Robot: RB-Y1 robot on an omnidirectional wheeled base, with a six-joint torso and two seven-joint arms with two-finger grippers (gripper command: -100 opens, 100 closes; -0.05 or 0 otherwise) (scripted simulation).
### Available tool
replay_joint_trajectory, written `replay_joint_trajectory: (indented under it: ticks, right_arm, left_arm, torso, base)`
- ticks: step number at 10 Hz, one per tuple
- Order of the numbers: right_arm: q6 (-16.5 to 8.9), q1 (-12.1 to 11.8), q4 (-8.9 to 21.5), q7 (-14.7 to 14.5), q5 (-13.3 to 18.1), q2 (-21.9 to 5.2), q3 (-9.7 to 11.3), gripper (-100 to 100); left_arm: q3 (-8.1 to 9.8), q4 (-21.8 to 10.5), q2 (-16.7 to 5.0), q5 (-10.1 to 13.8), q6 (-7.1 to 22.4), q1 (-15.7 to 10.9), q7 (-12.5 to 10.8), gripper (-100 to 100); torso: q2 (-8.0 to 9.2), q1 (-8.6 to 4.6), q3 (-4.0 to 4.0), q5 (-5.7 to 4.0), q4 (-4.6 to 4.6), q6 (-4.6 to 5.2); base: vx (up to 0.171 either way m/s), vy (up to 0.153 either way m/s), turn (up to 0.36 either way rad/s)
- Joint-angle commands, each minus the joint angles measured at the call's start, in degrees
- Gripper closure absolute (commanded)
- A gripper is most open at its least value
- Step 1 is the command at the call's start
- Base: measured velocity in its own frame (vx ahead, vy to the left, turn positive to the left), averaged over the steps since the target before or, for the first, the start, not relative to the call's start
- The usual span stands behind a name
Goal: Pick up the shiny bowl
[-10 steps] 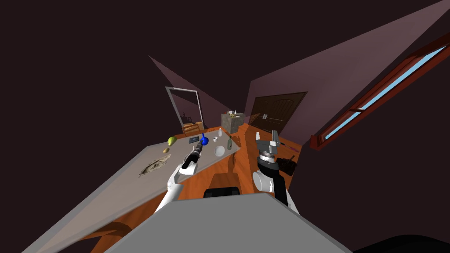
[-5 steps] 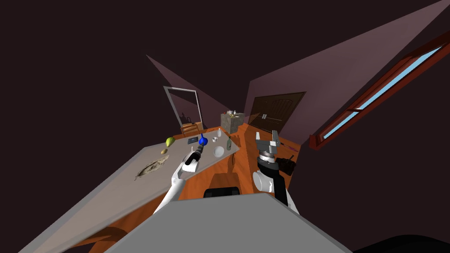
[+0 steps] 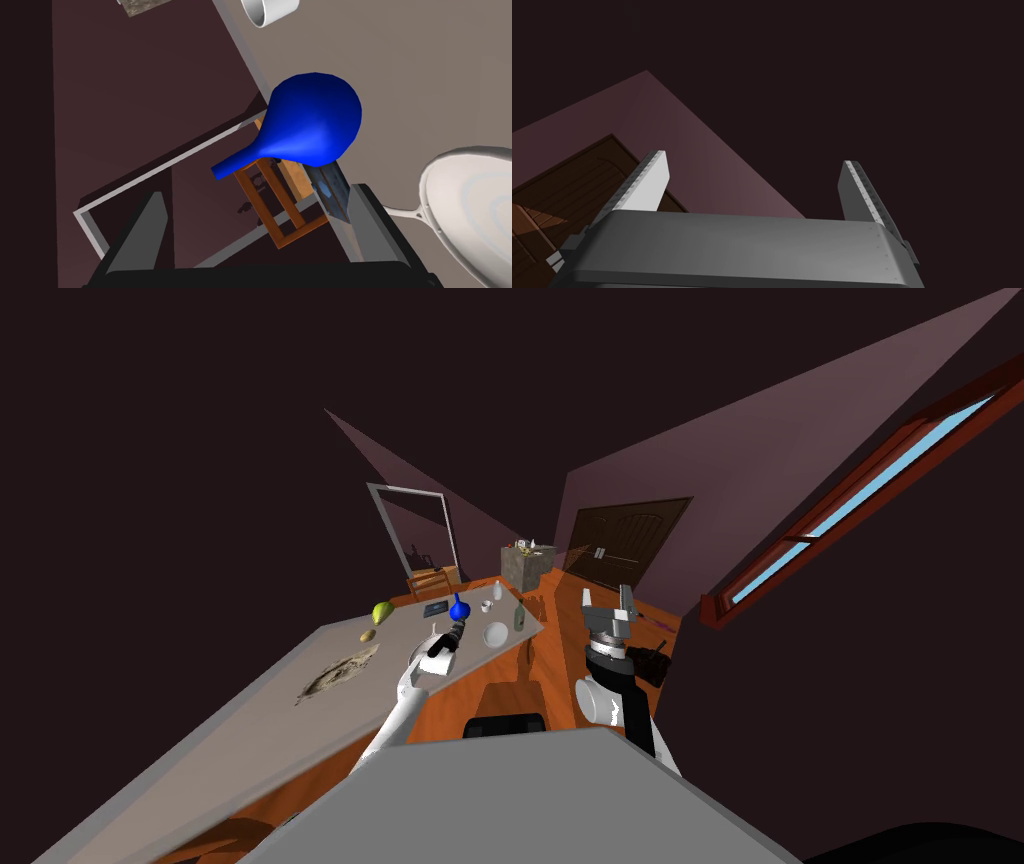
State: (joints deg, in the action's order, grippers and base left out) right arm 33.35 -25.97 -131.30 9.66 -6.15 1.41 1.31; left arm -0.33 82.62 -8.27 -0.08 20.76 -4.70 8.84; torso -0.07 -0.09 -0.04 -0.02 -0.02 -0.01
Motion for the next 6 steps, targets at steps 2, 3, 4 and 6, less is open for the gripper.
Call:
replay_joint_trajectory:
  ticks: [2, 3, 4, 6]
  right_arm:
    - [0.0, 0.0, 0.0, 0.0, 0.0, 0.0, 0.0, 0]
    - [0.0, 0.0, 0.0, 0.0, 0.0, 0.0, 0.0, 0]
    - [0.0, 0.0, 0.0, 0.0, 0.0, 0.0, 0.0, 0]
    - [0.0, 0.0, 0.0, 0.0, 0.0, 0.0, 0.0, 0]
  left_arm:
    - [0.32, -4.12, 0.5, -0.24, 4.09, -2.73, 0.83, -100]
    - [0.32, -4.22, 0.5, -0.24, 5.45, -2.73, 0.83, -100]
    - [0.5, -6.12, 0.68, -0.22, 7.32, -4.47, 1.31, -100]
    - [0.67, -8.87, 0.88, -0.2, 10.54, -6.16, 1.77, -100]
  torso:
    - [-0.02, 0.0, -0.01, 0.0, -0.01, -0.01]
    - [-0.05, -0.02, -0.03, -0.01, -0.01, 0.0]
    - [-0.04, -0.01, -0.02, -0.01, -0.01, -0.01]
    - [-0.05, -0.03, -0.03, -0.01, -0.02, -0.01]
  base:
    - [0.029, -0.024, -0.029]
    - [0.031, -0.022, -0.021]
    - [0.035, -0.033, -0.031]
    - [0.04, -0.026, -0.03]
